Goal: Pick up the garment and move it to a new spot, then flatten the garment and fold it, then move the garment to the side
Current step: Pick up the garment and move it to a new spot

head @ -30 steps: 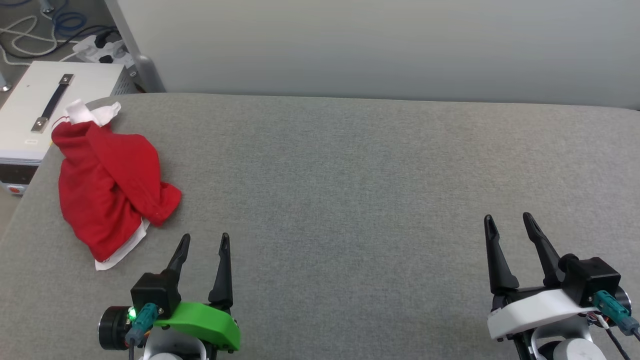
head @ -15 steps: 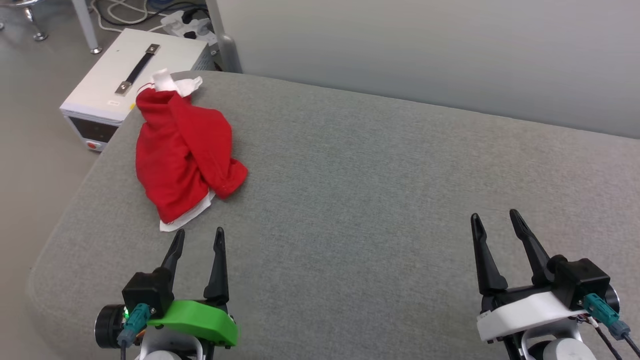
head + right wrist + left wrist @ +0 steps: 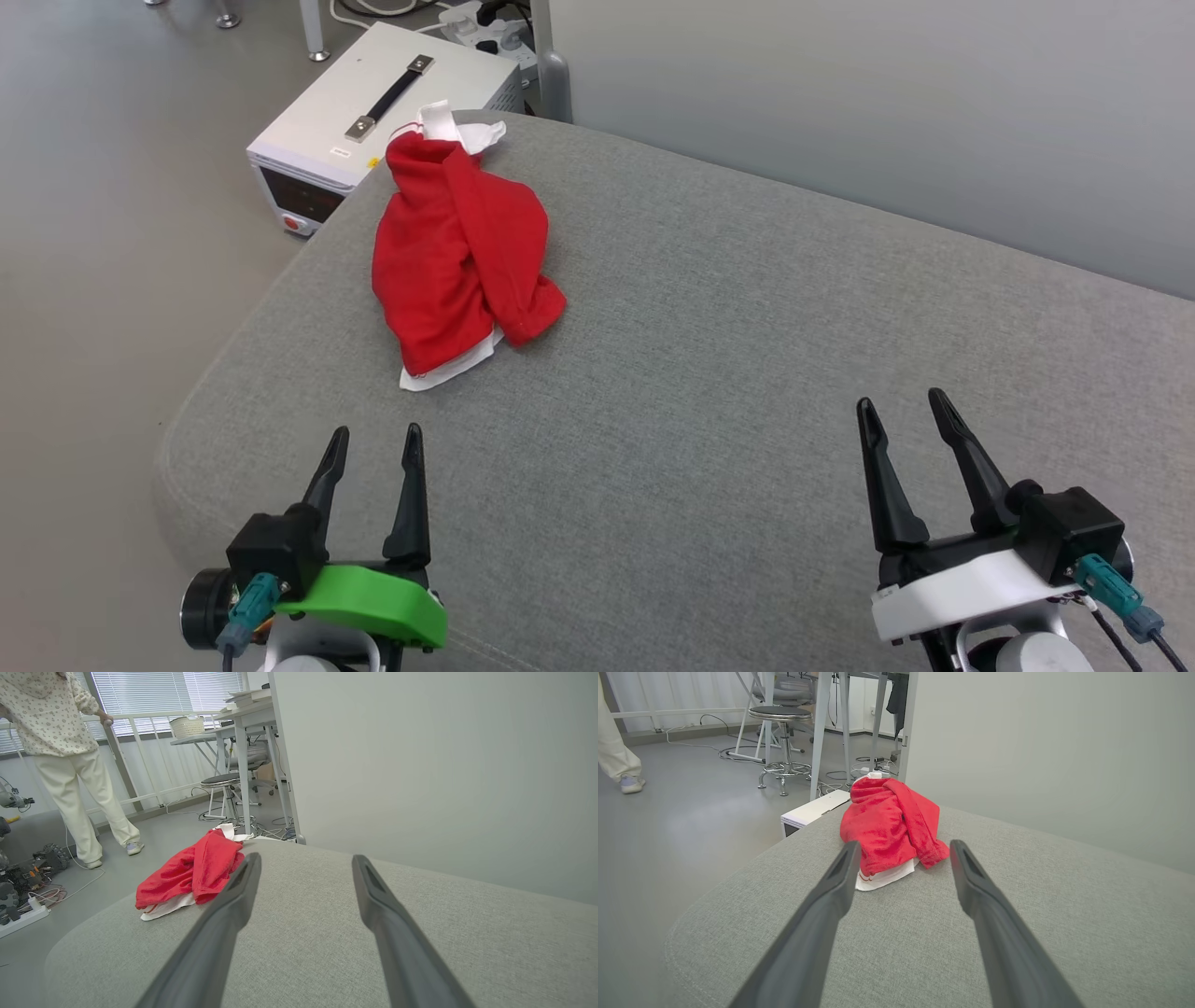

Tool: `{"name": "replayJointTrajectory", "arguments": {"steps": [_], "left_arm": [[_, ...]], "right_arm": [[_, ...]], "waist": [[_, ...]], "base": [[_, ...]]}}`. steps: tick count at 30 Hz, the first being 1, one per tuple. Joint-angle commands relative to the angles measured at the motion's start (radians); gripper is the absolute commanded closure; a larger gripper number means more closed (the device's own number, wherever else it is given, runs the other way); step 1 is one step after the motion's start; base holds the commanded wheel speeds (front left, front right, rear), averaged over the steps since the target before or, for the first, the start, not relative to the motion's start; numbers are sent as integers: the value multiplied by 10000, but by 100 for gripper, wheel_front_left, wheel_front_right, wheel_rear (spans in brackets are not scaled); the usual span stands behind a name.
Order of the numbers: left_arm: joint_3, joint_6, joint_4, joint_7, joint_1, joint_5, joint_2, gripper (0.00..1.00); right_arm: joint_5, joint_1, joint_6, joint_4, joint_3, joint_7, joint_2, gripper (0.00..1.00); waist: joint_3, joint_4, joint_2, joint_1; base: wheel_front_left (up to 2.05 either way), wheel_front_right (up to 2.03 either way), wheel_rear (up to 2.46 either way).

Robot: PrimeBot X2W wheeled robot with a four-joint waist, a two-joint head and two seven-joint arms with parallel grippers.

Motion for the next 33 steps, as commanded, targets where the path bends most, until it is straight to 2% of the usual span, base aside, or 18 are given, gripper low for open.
{"name": "replayJointTrajectory", "arguments": {"steps": [1,6,16,24,27,31,33], "left_arm": [[-15,-63,4,-142,-14,-122,-49,0],[28,-102,-37,-228,6,-179,-51,0],[112,-118,-263,-228,17,-204,-51,0],[524,-150,-193,-228,-284,-818,-51,0],[694,-300,336,-228,-784,-976,-40,0],[583,-470,1701,-35,-2022,-1233,502,0],[557,-511,2291,518,-2886,-1549,979,0]], "right_arm": [[145,-105,-11,-21,48,-107,-7,0],[201,-121,-11,70,143,-191,-6,0],[154,-129,-11,258,164,-191,-6,0],[-109,-346,-11,239,285,-191,-6,0],[-314,-547,-11,149,334,-191,-6,0],[-517,-804,-11,24,465,-191,-113,0],[-564,-952,-11,-95,545,-191,-176,0]], "waist": [[19,262,0,0],[6,410,0,0],[3,150,0,0],[474,-304,0,0],[960,-615,0,0],[1663,-1054,0,0],[2014,-1301,0,0]], "base": [[0,0,0],[0,0,0],[0,0,0],[0,0,0],[0,0,0],[0,0,0],[0,0,0]]}}
